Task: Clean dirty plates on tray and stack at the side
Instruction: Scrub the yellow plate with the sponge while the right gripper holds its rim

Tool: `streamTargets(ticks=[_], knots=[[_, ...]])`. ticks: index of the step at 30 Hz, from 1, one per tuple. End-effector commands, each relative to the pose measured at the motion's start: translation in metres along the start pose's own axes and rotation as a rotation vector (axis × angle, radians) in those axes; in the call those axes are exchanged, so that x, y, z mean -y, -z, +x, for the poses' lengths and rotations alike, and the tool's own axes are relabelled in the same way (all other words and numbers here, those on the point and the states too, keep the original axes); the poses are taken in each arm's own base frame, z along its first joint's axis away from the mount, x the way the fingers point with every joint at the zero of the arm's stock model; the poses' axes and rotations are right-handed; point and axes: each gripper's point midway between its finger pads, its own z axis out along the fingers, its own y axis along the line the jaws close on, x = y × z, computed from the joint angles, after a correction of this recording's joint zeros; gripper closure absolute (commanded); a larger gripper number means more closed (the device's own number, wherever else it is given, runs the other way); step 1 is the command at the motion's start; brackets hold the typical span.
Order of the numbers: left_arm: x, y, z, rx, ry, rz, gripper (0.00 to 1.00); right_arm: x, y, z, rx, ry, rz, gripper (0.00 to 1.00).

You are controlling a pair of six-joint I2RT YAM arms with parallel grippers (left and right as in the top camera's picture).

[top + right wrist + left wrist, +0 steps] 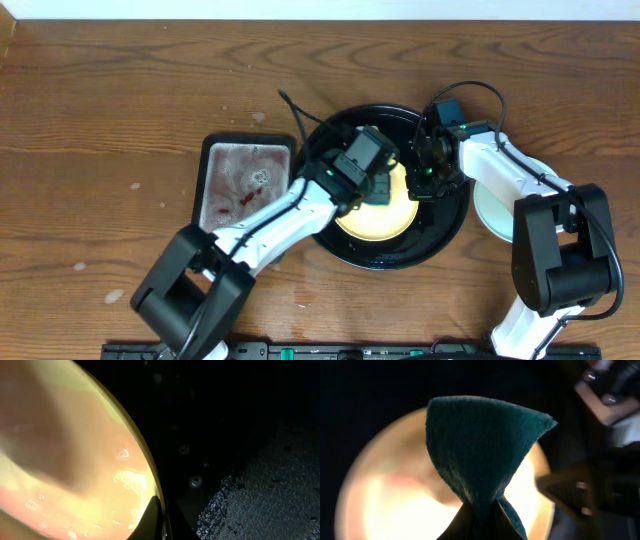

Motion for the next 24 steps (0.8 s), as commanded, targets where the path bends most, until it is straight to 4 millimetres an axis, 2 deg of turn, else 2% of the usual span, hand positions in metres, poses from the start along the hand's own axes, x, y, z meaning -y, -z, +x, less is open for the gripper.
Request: streamTargets(ticks=[1, 6, 9, 15, 18, 21, 24], knots=[[0.005, -0.018, 0.018, -0.050, 0.033, 0.006, 0.93, 0.009, -0.001, 0.004, -0.008, 0.002, 0.041, 0.99], [-0.006, -0.036, 0.028, -0.071, 0.032, -0.038, 0.93, 0.009, -0.001, 0.004, -0.009, 0.002, 0.041, 0.99], [-0.015, -0.041, 0.028, -0.064, -0.007, -0.075, 0.93, 0.009, -0.001, 0.004, -0.008, 0.002, 0.041, 0.99], [-0.051, -0.035, 0.021, -0.018, -0.069, -0.254, 0.93, 0.009, -0.001, 0.004, -0.009, 0.002, 0.041, 0.99], [-0.064, -0.032, 0.017, -0.026, -0.108, -0.290, 0.93, 0.009, -0.001, 0.004, -0.009, 0.001, 0.041, 0.99], [-0.073, -0.028, 0.009, -0.026, -0.136, -0.298, 0.93, 0.009, -0.001, 0.004, -0.009, 0.001, 0.041, 0.99], [-0.067, -0.023, 0.001, -0.040, -0.266, -0.259, 0.93, 0.007, -0.001, 0.004, -0.010, 0.002, 0.031, 0.99]])
